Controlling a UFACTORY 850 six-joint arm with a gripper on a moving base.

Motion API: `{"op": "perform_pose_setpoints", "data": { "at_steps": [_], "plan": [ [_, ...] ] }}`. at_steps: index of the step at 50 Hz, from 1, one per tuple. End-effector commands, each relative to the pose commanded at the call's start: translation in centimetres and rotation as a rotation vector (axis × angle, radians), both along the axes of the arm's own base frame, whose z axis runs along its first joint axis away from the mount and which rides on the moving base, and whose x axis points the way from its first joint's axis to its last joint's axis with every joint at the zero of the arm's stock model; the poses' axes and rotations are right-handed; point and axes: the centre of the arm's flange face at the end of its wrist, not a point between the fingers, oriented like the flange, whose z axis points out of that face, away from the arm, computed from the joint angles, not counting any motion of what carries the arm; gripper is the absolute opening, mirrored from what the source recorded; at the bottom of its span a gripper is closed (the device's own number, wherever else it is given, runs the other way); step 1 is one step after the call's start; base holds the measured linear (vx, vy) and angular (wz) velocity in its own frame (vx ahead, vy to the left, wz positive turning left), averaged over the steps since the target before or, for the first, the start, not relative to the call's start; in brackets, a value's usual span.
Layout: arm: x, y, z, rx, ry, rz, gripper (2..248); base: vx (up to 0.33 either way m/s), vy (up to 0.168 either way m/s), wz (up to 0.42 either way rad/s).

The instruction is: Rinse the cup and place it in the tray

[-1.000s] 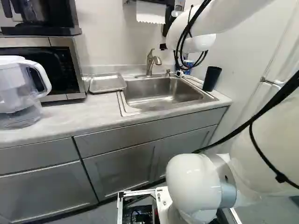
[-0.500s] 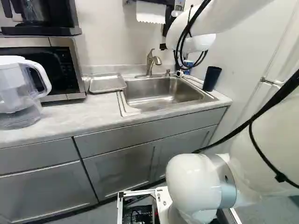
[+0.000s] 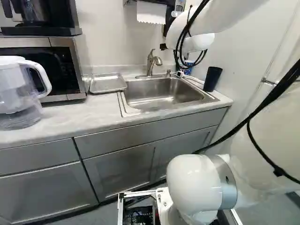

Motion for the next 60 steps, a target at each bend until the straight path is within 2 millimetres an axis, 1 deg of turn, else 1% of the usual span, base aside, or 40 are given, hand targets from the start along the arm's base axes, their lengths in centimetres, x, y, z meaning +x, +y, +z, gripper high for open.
{"op": "perform_pose_setpoints", "data": {
  "at_steps": [33,60],
  "plan": [
    [3.4,-0.1,0.1,0.002,0.025,0.005,247,0.0,0.0,0.0],
    [8.4,-0.1,-0.2,0.006,0.069,0.014,247,0.0,0.0,0.0]
  ]
}}
